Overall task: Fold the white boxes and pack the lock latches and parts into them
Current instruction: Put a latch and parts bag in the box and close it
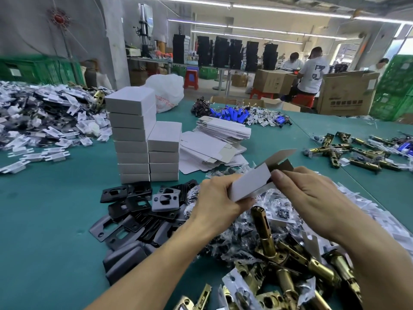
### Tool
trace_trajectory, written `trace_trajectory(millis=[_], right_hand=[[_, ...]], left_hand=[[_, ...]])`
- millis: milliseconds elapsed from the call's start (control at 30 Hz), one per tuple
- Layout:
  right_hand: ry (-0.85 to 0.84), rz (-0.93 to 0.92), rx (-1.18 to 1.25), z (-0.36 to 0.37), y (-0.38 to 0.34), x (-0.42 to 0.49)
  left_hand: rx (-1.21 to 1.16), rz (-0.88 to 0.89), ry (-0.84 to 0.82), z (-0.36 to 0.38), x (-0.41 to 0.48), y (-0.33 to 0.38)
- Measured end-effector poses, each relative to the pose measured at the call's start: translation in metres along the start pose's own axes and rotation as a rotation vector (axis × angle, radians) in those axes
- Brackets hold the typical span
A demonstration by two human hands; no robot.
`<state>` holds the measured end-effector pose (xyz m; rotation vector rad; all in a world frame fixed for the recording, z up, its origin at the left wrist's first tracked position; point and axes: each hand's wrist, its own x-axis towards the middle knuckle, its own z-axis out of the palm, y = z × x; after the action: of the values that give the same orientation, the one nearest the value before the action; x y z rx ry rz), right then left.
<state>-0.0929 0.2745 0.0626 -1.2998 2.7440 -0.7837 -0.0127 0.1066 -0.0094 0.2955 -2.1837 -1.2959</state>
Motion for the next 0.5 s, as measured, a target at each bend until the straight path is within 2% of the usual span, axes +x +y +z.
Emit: trace_trajectory(millis=[333, 400, 500], right_hand=[[0.088, -0.053, 0.027, 0.001, 0.000, 0.000], [0.190, -0.052, 0.059, -0.004, -0.005, -0.002], [0.434, -0.119, 0.058, -0.010, -0.024, -0.010]], left_hand=[[-0.004, -0.030, -0.045, 0.000, 0.000, 0.000], [-0.012, -0.059, -0.039, 0.000, 0.000, -0.001], [-0.060, -0.113, -0.025, -0.001, 0.003, -0.001]])
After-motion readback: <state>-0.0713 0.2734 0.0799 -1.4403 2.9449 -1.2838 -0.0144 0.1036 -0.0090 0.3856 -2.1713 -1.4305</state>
